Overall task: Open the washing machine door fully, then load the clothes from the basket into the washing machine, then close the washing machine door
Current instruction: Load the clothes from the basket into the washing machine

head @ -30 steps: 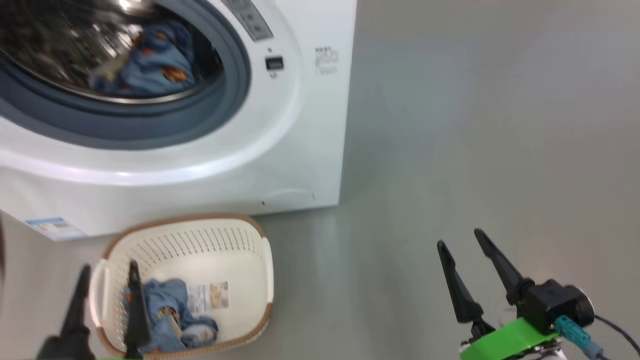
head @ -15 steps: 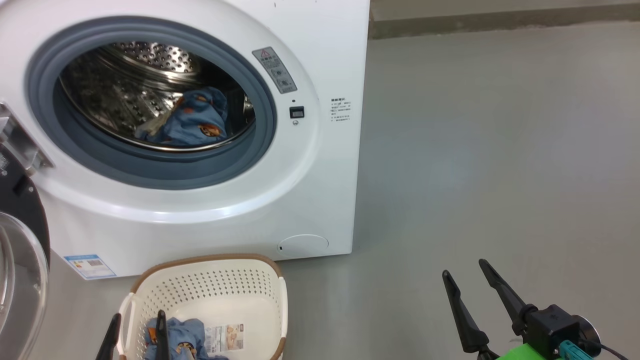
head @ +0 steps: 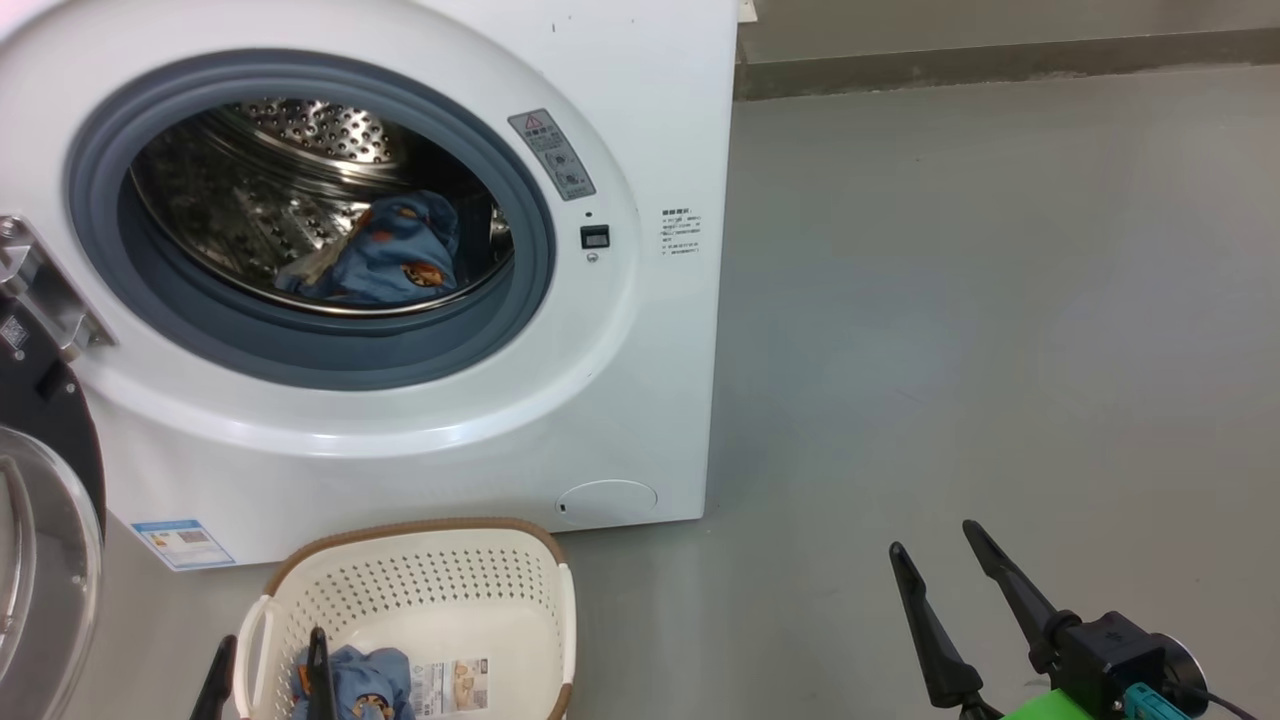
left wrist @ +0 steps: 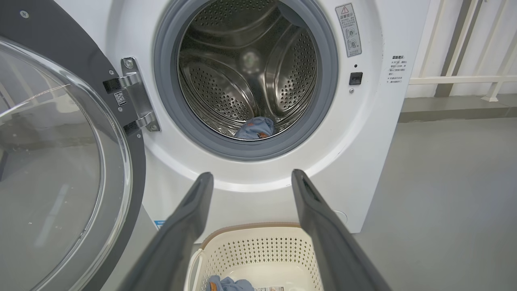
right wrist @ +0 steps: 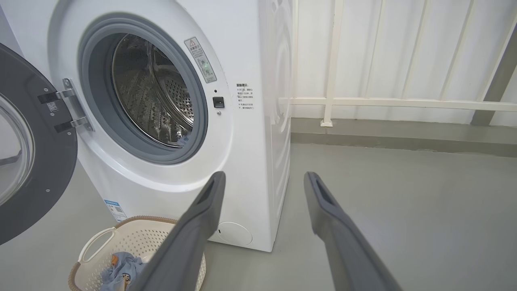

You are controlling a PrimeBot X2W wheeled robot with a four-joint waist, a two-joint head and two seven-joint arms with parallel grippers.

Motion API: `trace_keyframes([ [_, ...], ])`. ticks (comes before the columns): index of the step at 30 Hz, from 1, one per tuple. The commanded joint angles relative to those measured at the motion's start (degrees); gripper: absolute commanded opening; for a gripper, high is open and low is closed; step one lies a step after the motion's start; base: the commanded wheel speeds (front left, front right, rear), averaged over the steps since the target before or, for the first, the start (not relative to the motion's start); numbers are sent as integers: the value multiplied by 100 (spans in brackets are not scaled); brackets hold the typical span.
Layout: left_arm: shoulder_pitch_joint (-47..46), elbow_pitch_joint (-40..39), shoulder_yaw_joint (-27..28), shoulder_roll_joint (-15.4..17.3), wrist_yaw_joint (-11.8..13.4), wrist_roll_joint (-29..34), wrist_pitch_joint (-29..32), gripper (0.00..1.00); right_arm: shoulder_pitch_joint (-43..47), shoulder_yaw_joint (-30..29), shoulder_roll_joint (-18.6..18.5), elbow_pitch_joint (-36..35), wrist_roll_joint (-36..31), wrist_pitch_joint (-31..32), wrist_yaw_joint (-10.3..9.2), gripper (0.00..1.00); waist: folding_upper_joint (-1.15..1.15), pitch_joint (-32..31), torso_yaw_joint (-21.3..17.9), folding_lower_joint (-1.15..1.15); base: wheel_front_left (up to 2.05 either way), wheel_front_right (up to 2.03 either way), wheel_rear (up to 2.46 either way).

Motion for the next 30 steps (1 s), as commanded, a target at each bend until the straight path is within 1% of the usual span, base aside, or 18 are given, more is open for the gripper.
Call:
trace_keyframes([
  [1,-83,-166,195,76,63,-11,-9,100,-21,114,-14,-178,26,7,16,100,0,2,-4,0,0,0,0],
  [16,-71,-101,186,100,76,-105,0,100,-17,96,-14,-203,35,11,16,100,0,19,-31,0,0,0,0],
  [21,-102,27,154,97,106,-123,112,100,-16,108,-14,-201,60,-12,16,100,0,63,-26,0,0,0,0],
  [25,-293,363,113,127,-9,-209,259,100,-77,134,-14,-228,84,-34,16,100,0,230,-40,0,0,0,0],
  [30,-891,1226,30,103,-360,-469,552,100,-222,182,-14,-260,126,-88,16,100,0,586,-80,0,0,0,0],
])
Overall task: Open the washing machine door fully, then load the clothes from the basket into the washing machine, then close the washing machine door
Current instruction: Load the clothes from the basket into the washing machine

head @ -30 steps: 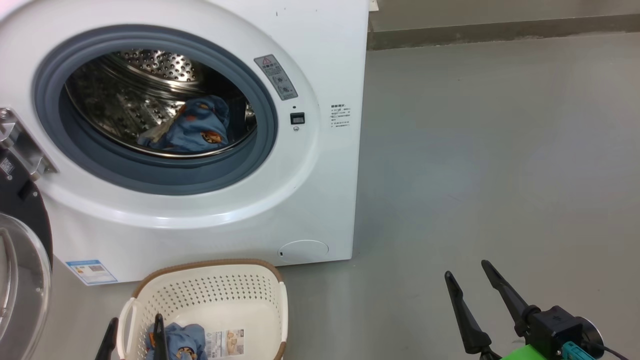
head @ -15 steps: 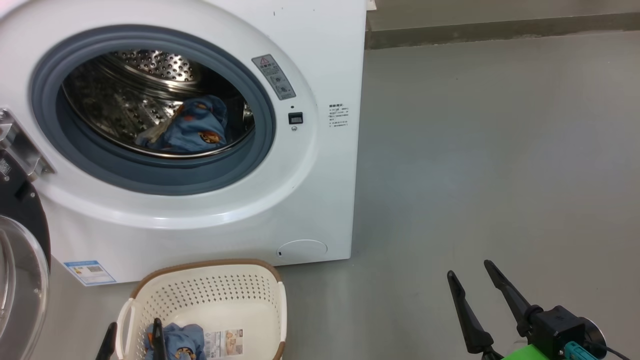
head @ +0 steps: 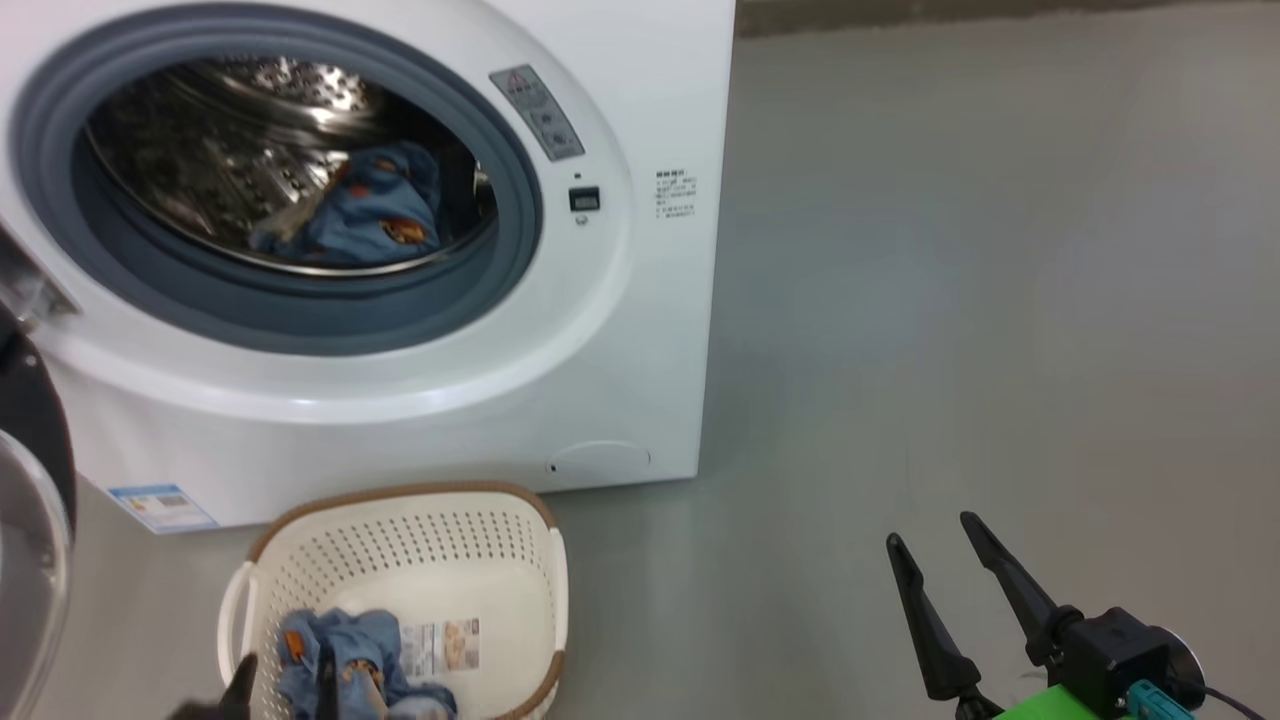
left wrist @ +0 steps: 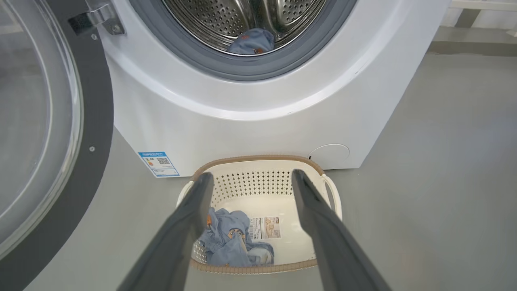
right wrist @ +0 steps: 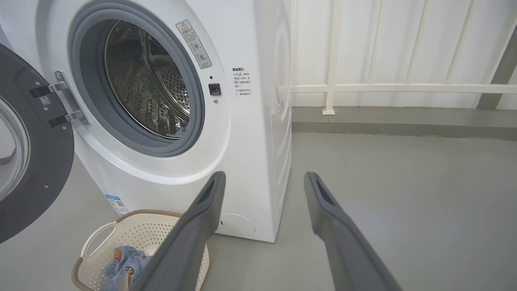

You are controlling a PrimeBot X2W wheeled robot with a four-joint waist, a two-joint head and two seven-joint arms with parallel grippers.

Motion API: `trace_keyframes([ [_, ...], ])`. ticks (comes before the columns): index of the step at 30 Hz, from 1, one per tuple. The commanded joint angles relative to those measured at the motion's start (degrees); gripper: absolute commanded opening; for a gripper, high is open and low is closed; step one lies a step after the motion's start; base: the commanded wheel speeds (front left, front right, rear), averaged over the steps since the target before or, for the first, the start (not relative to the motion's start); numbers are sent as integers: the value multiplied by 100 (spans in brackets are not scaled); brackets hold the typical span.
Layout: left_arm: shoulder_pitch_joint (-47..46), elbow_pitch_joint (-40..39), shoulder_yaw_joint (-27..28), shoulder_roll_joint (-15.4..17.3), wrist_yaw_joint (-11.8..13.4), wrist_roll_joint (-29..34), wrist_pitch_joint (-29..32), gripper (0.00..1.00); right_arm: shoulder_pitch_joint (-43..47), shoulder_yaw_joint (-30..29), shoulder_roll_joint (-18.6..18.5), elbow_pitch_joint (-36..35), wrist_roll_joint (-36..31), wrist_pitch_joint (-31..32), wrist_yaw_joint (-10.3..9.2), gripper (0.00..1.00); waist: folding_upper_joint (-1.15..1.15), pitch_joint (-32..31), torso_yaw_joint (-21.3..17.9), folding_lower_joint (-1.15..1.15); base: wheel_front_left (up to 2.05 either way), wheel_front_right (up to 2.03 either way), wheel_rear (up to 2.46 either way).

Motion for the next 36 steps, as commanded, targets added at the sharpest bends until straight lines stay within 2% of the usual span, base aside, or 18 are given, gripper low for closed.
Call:
trace_keyframes([
  [1,-513,158,175,63,-116,-89,51,100,-245,153,-18,-174,69,-71,16,100,0,300,-45,0,0,0,0],
  [10,-2330,2222,-134,91,-867,-120,393,100,-766,307,-18,-198,169,-268,16,100,0,1386,-278,0,0,0,0],
  [11,-2330,2222,-134,91,-867,-120,393,100,-766,307,-18,-198,169,-268,16,100,0,1386,-278,0,0,0,0],
  [19,-3954,4025,-344,255,-1450,-107,931,100,-1447,575,-18,-166,350,-446,16,100,0,2583,-685,0,0,0,0],
  [27,-4792,5066,-250,551,-1591,-258,1149,100,-1968,842,-18,-299,523,-477,16,100,0,3420,-1099,0,0,0,0],
  [36,-5497,5759,-186,978,-1651,-390,1633,100,-2170,1020,-18,-538,699,-479,16,100,0,4244,-1460,0,0,0,0],
])
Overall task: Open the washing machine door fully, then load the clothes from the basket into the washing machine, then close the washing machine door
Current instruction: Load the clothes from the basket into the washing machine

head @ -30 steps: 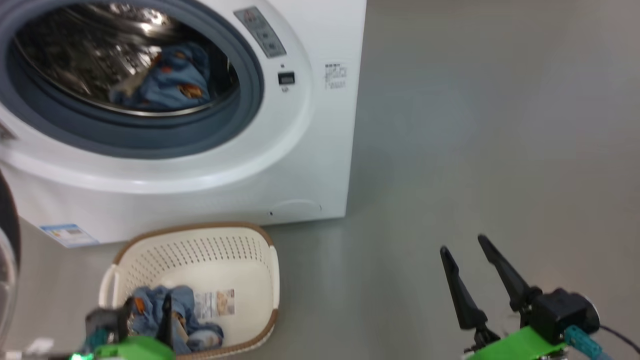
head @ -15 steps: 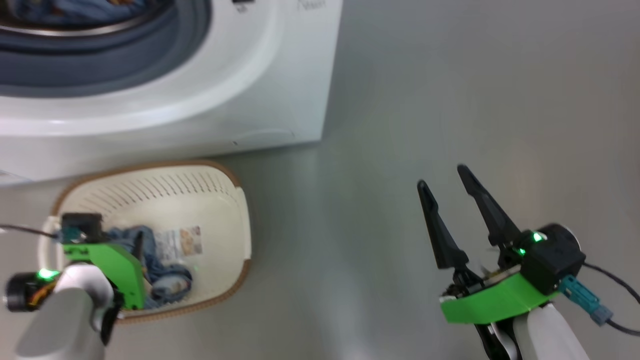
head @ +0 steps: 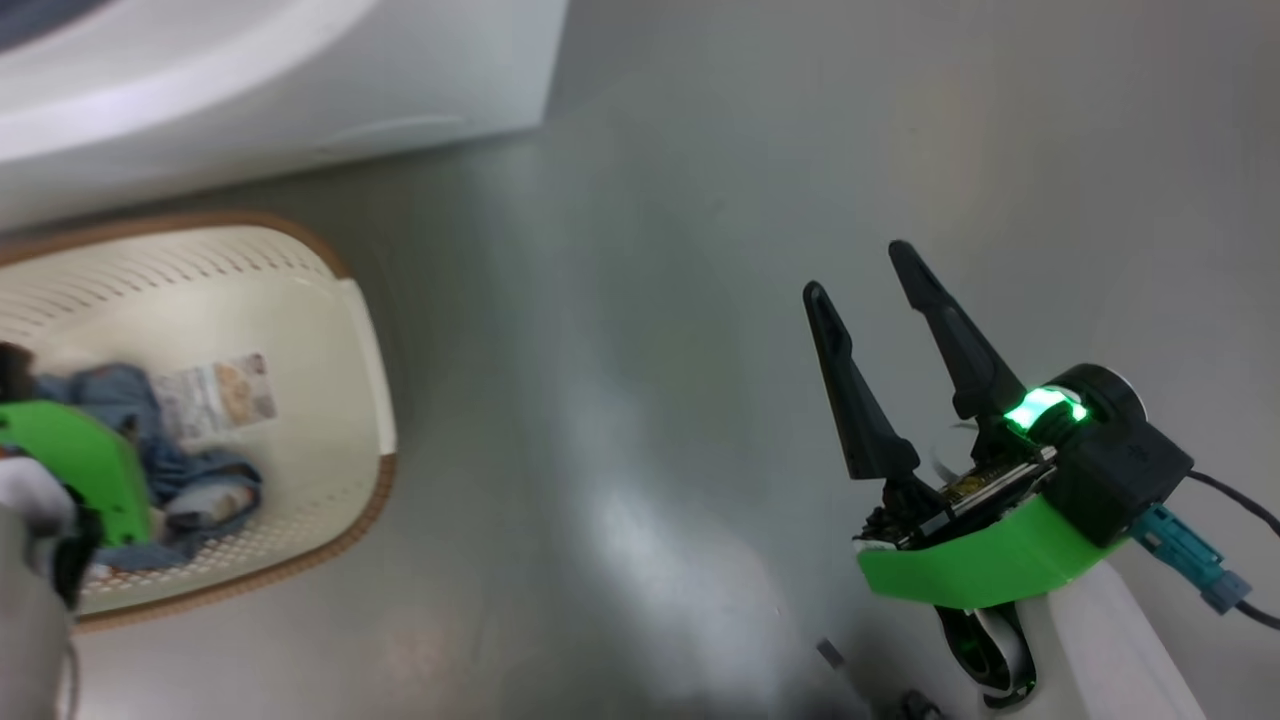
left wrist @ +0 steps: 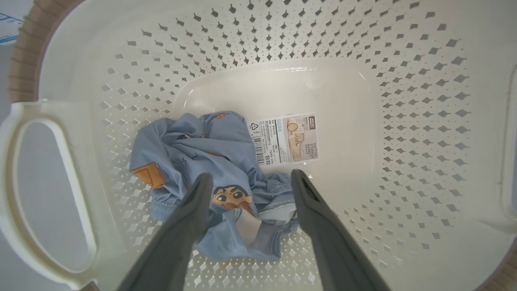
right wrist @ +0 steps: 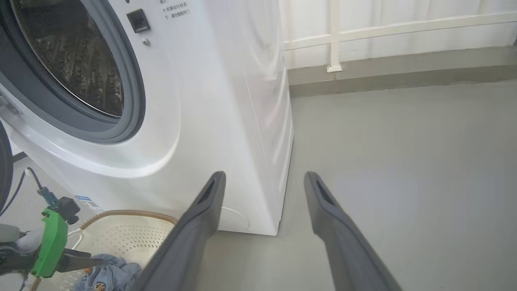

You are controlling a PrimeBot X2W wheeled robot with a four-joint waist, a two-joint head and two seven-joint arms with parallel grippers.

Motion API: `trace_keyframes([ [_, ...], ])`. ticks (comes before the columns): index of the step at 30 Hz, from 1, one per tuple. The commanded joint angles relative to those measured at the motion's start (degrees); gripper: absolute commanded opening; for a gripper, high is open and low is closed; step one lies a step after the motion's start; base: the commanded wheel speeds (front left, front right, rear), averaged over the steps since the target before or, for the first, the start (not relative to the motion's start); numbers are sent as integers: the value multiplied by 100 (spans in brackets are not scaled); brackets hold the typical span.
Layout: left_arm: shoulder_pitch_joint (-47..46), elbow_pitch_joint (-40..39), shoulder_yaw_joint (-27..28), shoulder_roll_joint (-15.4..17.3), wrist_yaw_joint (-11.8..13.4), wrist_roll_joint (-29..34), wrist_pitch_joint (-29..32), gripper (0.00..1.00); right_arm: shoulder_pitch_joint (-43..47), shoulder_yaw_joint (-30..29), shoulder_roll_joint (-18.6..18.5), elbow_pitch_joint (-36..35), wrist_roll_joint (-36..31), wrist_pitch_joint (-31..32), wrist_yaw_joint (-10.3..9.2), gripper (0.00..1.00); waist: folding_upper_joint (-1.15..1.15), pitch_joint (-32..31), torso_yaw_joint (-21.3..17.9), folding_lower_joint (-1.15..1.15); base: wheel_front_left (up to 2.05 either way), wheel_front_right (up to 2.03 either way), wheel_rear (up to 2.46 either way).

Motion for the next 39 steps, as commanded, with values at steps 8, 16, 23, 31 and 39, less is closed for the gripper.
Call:
trace_keyframes([
  [8,-414,244,224,718,109,-130,351,100,-70,119,15,-387,256,-42,16,100,0,1146,-734,0,0,0,0],
  [16,-628,303,139,919,193,-95,607,51,-115,123,15,-535,364,-42,16,100,0,1461,-864,0,0,0,0],
  [23,-693,357,106,1014,472,-84,724,72,-123,114,15,-632,429,-42,16,100,0,1619,-886,0,0,0,0],
  [31,-755,431,63,1101,1029,-48,998,74,-178,168,15,-682,512,-42,16,100,0,1743,-918,0,0,0,0],
  [39,-716,466,18,1168,1245,-64,1222,0,-205,196,15,-676,605,-42,16,100,0,1785,-978,0,0,0,0],
])
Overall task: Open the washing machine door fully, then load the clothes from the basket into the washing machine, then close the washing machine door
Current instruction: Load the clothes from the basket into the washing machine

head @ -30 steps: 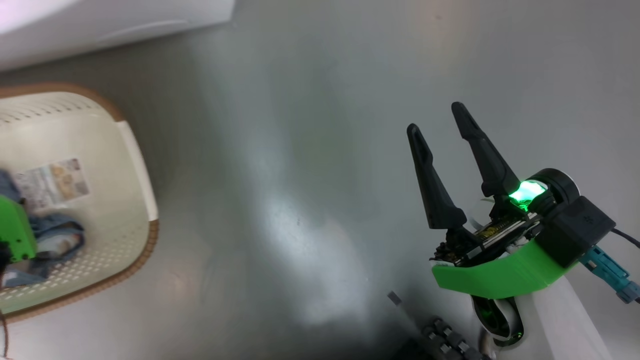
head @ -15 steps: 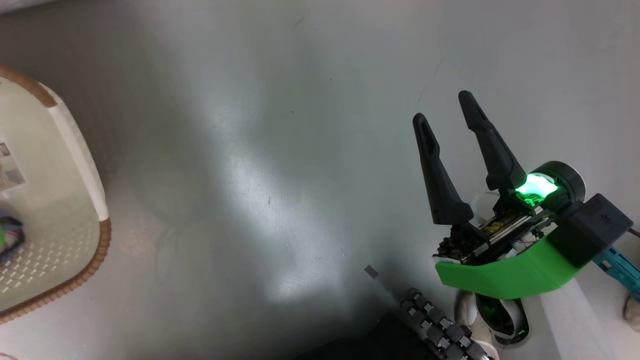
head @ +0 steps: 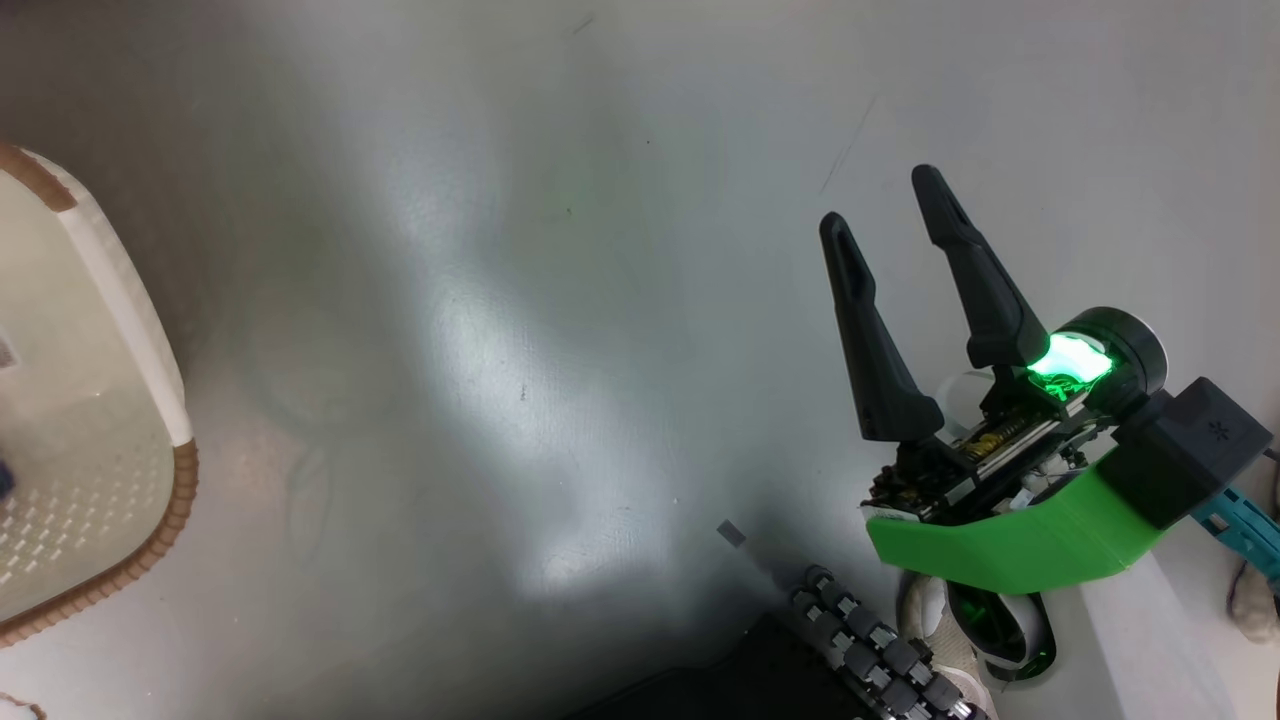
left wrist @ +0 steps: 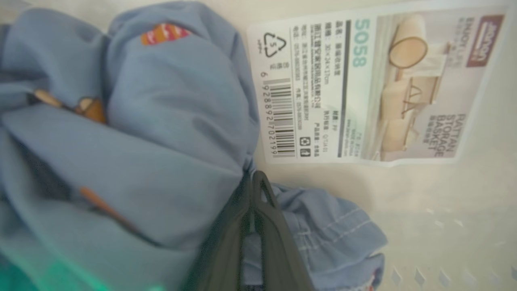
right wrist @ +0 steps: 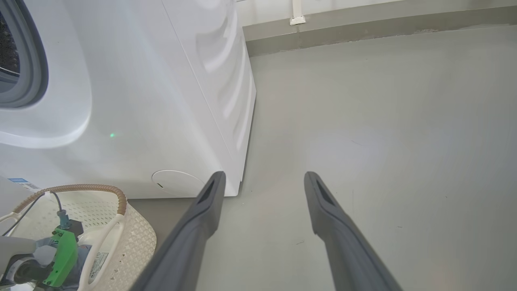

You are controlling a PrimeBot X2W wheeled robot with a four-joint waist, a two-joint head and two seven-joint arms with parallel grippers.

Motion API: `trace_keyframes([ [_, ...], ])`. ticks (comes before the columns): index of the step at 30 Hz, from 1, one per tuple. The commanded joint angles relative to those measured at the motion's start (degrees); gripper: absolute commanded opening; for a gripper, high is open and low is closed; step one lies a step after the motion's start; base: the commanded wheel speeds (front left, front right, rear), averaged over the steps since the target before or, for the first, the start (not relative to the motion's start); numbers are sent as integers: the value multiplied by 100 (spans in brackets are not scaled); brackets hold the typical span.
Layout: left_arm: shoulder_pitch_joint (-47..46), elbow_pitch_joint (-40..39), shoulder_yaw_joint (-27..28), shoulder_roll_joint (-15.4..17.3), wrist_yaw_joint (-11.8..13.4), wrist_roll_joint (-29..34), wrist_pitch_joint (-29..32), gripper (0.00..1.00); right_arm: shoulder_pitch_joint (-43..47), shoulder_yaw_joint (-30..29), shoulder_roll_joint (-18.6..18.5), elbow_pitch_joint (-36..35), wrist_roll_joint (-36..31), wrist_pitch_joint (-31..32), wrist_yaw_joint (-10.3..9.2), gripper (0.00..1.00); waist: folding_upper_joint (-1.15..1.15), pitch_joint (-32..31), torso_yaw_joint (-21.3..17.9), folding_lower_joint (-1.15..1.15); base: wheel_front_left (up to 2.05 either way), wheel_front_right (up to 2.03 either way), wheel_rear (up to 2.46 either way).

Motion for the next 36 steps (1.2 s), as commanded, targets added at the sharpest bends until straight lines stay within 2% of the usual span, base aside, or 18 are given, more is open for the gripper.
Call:
trace_keyframes([
  [1,143,9,93,310,69,-44,-27,0,132,119,2,-127,125,-27,16,100,0,-2,-9,0,0,0,0],
  [3,151,-7,70,357,54,-32,-112,0,116,123,2,-127,137,-27,16,100,0,0,-14,0,0,0,0],
  [10,116,-218,6,159,134,-24,-556,0,108,49,2,-88,78,-27,16,100,0,-109,160,0,0,0,0],
  [24,431,-570,149,-316,175,-269,-2025,0,159,-111,2,56,-260,-27,16,100,0,-714,608,0,0,0,0],
  [31,807,-703,375,-755,101,-577,-3030,0,282,-199,2,266,-585,-27,16,100,0,-1302,949,0,0,0,0],
  [36,1236,-989,494,-1125,44,-697,-3512,0,481,-315,2,510,-877,-27,16,100,0,-1980,1306,0,0,0,0],
])
